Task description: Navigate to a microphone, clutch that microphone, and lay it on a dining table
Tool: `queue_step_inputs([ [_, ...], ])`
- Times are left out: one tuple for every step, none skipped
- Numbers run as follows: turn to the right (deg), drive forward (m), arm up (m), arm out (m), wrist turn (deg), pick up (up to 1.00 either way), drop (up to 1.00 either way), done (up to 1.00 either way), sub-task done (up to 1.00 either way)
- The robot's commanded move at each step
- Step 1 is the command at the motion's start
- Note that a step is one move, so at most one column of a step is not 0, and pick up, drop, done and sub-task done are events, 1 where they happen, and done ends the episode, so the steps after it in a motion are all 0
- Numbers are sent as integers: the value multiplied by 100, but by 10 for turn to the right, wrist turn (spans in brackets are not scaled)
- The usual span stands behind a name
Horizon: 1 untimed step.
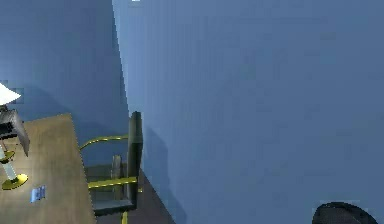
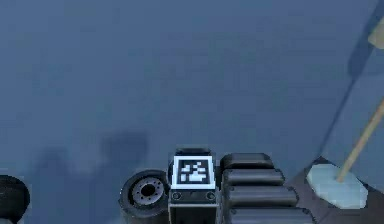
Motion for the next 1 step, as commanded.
queue_step_inputs([
  [-180, 0, 0, 0, 0, 0, 0, 0, 0],
])
